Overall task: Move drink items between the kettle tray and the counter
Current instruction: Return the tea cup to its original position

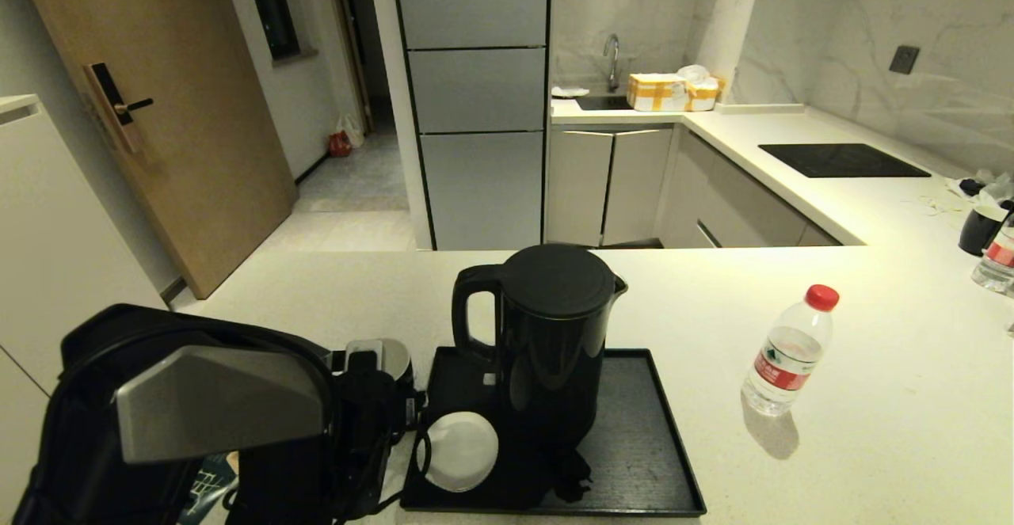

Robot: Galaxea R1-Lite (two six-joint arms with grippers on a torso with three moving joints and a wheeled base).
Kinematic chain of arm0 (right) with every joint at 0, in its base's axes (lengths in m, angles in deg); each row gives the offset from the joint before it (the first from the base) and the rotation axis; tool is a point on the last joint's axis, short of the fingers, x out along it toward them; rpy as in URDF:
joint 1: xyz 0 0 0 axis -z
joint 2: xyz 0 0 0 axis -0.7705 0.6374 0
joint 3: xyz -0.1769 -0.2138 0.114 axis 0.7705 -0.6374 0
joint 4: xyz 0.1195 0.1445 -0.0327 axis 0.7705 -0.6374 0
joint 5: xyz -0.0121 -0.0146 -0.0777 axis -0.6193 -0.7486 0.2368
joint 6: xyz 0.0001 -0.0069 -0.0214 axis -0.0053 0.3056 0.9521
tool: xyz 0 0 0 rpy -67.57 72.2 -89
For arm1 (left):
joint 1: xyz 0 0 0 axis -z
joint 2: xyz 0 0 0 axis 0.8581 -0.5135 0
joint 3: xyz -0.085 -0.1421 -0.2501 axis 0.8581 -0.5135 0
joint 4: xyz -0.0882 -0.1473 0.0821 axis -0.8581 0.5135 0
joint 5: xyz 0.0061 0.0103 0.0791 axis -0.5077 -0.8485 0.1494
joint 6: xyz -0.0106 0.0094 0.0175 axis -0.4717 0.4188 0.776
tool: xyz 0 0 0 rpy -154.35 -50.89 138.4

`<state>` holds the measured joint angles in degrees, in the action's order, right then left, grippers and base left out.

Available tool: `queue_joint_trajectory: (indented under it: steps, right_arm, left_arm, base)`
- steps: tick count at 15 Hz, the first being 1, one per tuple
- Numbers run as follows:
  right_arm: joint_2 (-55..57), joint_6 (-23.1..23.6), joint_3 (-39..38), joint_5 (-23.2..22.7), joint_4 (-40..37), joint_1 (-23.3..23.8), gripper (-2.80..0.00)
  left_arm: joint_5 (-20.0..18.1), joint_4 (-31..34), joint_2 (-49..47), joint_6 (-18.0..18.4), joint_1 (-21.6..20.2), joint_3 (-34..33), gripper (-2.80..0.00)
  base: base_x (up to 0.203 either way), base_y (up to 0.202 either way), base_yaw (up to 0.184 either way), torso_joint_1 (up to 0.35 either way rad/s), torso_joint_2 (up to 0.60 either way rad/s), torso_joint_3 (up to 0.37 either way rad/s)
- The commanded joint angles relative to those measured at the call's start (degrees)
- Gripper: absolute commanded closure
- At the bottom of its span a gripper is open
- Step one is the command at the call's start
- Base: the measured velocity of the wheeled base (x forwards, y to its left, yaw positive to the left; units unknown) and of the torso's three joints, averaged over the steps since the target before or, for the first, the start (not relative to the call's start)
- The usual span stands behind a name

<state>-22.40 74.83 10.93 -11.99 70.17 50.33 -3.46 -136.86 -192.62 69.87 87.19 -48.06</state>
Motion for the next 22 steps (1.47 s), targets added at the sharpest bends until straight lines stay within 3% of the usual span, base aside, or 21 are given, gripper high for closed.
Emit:
queue_joint_trajectory:
  steps: [1,2,3,10,18,22]
  right_arm:
    - [0.1,0.0,0.0,0.0,0.0,0.0,0.00]
    - [0.1,0.0,0.0,0.0,0.0,0.0,0.00]
    - [0.1,0.0,0.0,0.0,0.0,0.0,0.00]
    - [0.1,0.0,0.0,0.0,0.0,0.0,0.00]
    - [0.1,0.0,0.0,0.0,0.0,0.0,0.00]
    - [0.1,0.0,0.0,-0.1,0.0,0.0,0.00]
  left_arm:
    - [0.1,-0.5,-0.1,0.0,-0.1,0.0,-2.80]
    - [0.3,-0.5,-0.6,0.7,-0.1,0.1,-2.80]
    - [0.4,-0.5,-0.6,0.8,-0.1,0.2,0.00]
    - [0.3,-0.5,0.4,0.6,0.0,-0.2,0.00]
    - [-0.8,-0.5,9.8,-0.2,1.3,-5.9,0.00]
    - [-0.2,-0.5,11.7,-2.2,6.9,-9.9,0.00]
  base:
    - [0.000,0.000,0.000,0.000,0.00,0.000]
    - [0.000,0.000,0.000,0.000,0.00,0.000]
    - [0.000,0.000,0.000,0.000,0.00,0.000]
    - [0.000,0.000,0.000,0.000,0.00,0.000]
    - [0.000,0.000,0.000,0.000,0.00,0.000]
    - [0.000,0.000,0.000,0.000,0.00,0.000]
